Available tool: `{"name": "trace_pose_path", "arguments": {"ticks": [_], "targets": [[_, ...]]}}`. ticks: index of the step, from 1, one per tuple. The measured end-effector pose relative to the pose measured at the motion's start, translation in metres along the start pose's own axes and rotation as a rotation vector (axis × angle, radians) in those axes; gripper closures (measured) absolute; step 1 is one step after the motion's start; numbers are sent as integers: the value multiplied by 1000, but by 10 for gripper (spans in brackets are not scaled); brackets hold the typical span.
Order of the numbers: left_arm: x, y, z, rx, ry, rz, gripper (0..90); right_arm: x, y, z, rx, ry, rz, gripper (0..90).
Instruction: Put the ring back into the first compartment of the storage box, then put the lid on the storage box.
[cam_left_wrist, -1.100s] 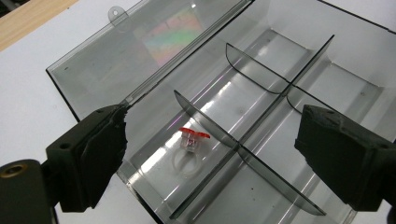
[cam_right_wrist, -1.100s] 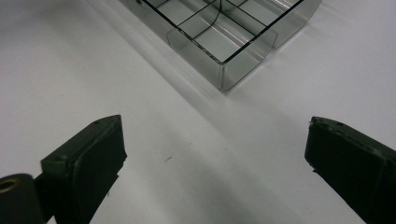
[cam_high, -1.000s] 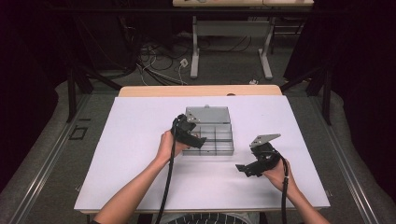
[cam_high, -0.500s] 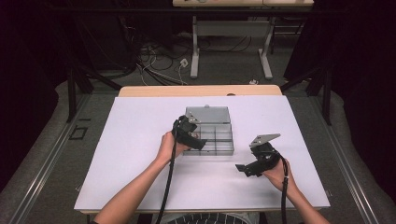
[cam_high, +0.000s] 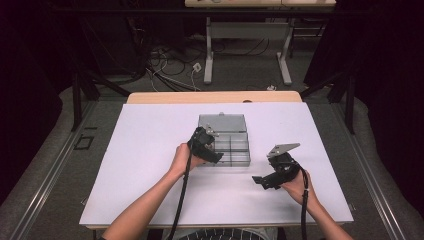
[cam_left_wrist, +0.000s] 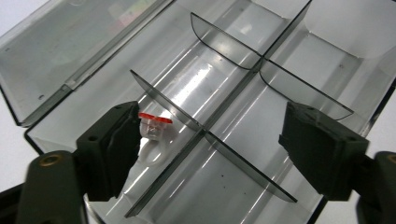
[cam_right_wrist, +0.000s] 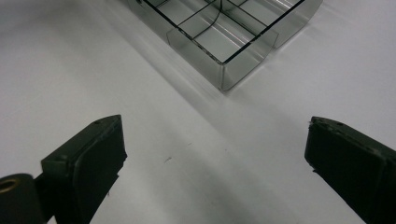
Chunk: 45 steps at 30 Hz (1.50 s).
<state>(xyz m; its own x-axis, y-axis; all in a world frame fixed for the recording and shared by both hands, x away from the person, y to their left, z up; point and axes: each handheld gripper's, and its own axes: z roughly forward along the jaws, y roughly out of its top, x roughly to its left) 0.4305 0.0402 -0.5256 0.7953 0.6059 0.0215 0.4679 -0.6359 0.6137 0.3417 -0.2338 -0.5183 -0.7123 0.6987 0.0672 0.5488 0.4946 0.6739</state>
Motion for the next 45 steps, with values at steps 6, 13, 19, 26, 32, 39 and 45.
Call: {"name": "trace_pose_path", "arguments": {"ticks": [6, 13, 19, 26, 32, 39, 45], "targets": [[-2, 1, 1, 4, 15, 11, 292, 0, 1, -2, 5, 1, 0, 48], [-3, 1, 2, 7, 6, 10, 389, 1, 2, 0, -7, -1, 1, 48], [1, 0, 2, 6, -6, 13, 519, 0, 2, 2, -5, 0, 9, 48], [5, -3, 8, 30, -6, -24, 548, 0, 2, 2, 2, 7, 5, 48], [6, -2, 10, 43, -8, -23, 562, 0, 1, 3, 2, 6, -2, 49], [8, -4, 10, 20, -15, -65, 607, -3, 1, 4, -1, 8, 2, 49], [6, -2, 10, 36, 3, -62, 613, -4, 4, 5, 7, 5, -3, 49]]}}
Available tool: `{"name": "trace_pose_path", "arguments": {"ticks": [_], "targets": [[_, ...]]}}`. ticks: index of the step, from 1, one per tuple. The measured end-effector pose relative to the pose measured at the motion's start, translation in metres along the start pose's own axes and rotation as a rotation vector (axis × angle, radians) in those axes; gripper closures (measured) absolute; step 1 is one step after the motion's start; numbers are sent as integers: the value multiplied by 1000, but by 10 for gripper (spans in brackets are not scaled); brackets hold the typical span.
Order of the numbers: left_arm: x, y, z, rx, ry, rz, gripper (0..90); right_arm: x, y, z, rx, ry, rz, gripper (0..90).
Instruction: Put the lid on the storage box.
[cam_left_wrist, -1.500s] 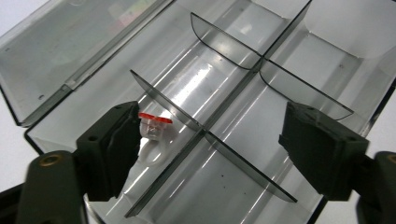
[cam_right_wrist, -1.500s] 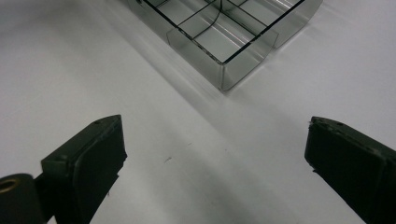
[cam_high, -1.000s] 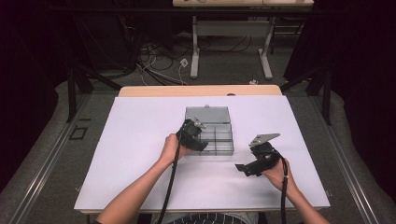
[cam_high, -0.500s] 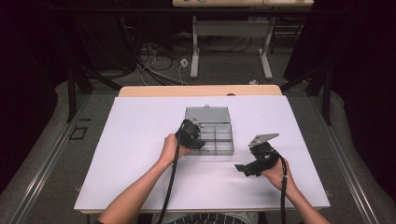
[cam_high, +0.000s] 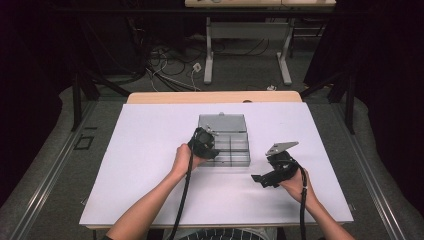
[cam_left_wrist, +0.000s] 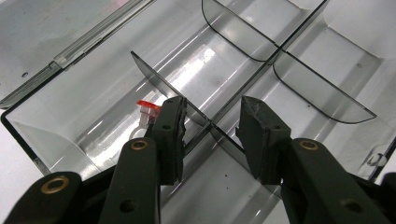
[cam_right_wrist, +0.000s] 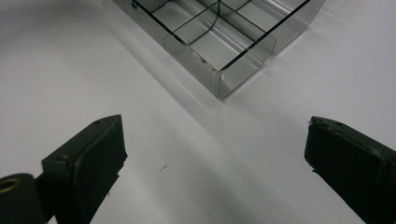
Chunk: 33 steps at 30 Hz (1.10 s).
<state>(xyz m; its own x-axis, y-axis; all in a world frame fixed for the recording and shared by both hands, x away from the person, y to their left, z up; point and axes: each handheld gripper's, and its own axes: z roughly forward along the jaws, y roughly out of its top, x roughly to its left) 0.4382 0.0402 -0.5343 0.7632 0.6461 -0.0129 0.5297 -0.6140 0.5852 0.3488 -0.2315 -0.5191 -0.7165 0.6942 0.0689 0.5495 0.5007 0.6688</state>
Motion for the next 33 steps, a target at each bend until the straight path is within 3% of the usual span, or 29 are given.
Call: {"name": "trace_pose_path", "arguments": {"ticks": [9, 22, 30, 33], "targets": [[-3, 1, 1, 0, 15, -1, 615, -2, 10, 5, 4, -13, -6, 45], [-3, 0, 1, -3, 16, -1, 617, -16, 45, 15, 16, -45, -34, 51], [-5, -1, 1, -6, 29, 0, 617, -30, 58, 22, -24, -65, -25, 153], [-5, -1, 1, -10, 30, -3, 617, -36, 62, 26, -28, -74, -9, 237]]}}
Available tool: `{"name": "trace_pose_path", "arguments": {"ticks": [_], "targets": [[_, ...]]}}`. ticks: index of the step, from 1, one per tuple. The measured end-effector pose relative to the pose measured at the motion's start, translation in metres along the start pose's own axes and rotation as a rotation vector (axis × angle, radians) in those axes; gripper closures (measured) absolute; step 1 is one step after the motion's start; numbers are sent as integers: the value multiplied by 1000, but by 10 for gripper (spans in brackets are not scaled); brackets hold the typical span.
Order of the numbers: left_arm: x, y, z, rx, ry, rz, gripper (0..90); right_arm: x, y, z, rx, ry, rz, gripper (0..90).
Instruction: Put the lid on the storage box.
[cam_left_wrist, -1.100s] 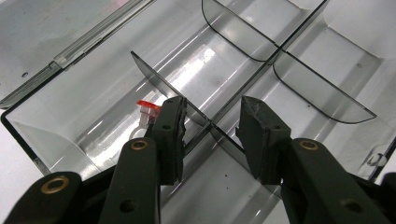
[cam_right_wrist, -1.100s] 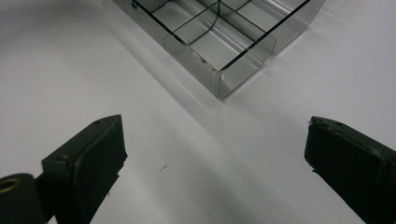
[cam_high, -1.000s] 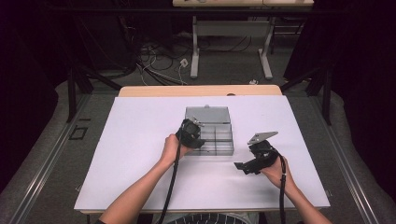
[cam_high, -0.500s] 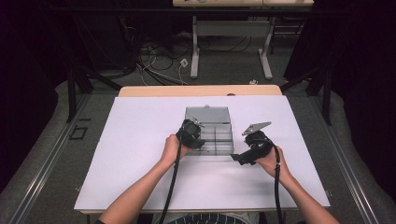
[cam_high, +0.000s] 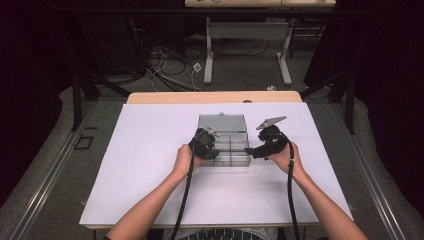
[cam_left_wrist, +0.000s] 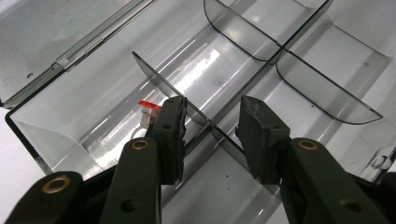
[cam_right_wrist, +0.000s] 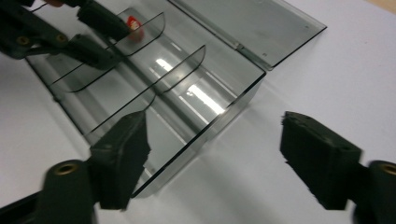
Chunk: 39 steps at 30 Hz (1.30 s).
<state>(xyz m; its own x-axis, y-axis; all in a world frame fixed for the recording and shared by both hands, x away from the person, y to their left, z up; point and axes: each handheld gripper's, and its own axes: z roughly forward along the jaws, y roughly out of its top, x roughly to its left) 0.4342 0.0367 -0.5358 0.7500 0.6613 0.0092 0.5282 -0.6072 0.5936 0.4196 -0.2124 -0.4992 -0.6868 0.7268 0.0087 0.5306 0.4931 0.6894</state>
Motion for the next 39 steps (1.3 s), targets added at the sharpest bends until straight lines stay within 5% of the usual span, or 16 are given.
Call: {"name": "trace_pose_path", "arguments": {"ticks": [13, 21, 27, 28, 30, 31, 32, 33, 38, 39], "targets": [[1, -1, 0, -11, -3, 1, 618, -22, 19, 19, -4, -38, 60, 708], [0, -2, 0, -21, -5, -11, 620, -38, 26, 32, 32, -69, 105, 893], [0, -3, 1, -27, -4, -13, 621, -45, 30, 47, 61, -84, 102, 900], [0, -3, 1, -27, -4, -13, 622, -45, 31, 47, 103, -96, 104, 900], [0, -2, 1, -25, -5, -13, 622, -48, 32, 52, 83, -90, 109, 900], [0, -2, 1, -25, -4, -12, 621, -48, 34, 52, 131, -101, 114, 900], [0, -2, 1, -25, -5, -13, 622, -49, 32, 58, 61, -90, 126, 900], [0, -2, 1, -25, -4, -13, 622, -50, 35, 57, 128, -106, 112, 900], [0, -2, 1, -25, -4, -13, 622, -51, 34, 68, 151, -102, 108, 900], [0, -2, 1, -25, -4, -12, 622, -52, 33, 72, 115, -85, 114, 900]]}}
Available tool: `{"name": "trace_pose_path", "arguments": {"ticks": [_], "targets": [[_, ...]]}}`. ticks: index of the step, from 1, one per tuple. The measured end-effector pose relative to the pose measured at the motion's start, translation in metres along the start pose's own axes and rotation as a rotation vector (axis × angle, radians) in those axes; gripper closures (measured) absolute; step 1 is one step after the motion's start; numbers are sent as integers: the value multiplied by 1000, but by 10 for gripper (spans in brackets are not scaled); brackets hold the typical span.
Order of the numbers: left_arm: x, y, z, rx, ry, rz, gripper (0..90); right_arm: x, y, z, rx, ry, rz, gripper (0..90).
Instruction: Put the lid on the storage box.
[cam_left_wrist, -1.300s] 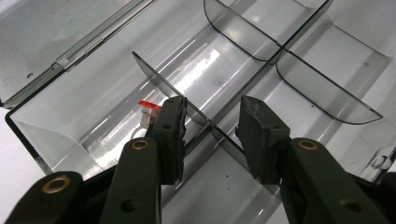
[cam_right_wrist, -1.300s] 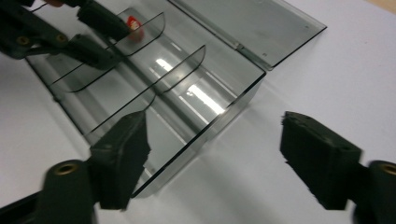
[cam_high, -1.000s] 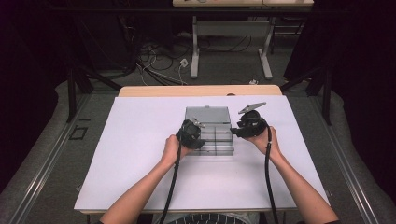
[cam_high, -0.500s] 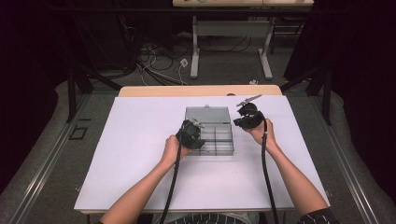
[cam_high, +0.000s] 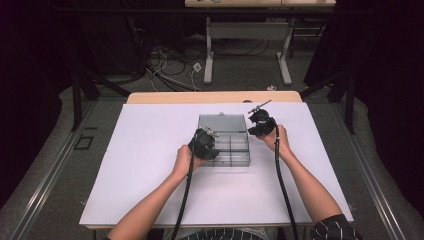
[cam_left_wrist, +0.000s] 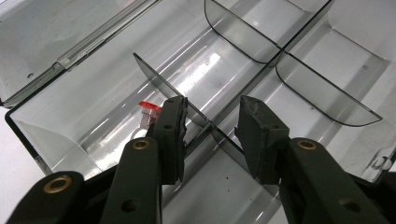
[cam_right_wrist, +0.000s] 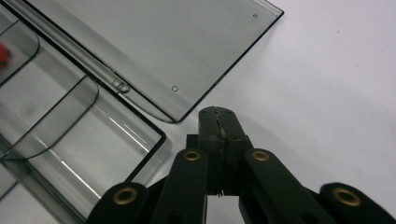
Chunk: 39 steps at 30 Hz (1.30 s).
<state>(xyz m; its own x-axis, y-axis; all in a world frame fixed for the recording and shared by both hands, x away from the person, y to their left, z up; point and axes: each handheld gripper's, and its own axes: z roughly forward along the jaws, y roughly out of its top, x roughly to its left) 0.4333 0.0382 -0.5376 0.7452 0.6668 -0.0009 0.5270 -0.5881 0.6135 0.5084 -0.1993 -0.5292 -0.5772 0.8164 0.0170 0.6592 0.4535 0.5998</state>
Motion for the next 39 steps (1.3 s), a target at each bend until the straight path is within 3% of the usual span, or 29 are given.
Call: {"name": "trace_pose_path", "arguments": {"ticks": [1, 2, 3, 16, 21, 25, 39], "targets": [[0, 0, 0, -1, 0, 0, 622, 0, 1, 0, 32, -6, 5, 900], [0, 0, 0, -1, 0, -1, 622, -1, 2, 1, 34, -8, -14, 900], [0, 0, 0, -2, -1, -1, 622, 0, 2, 3, 38, -2, 4, 900], [3, -1, -1, 8, -13, 13, 622, -7, 8, 18, 52, 13, 13, 900], [2, 0, -1, 4, -12, 10, 622, -9, 10, 20, 69, 26, 36, 900], [3, 0, -1, 8, -13, 20, 621, -10, 11, 20, 71, 26, 28, 900], [3, -1, -1, -3, -16, 13, 620, -11, 17, 12, 22, 24, 46, 900]]}}
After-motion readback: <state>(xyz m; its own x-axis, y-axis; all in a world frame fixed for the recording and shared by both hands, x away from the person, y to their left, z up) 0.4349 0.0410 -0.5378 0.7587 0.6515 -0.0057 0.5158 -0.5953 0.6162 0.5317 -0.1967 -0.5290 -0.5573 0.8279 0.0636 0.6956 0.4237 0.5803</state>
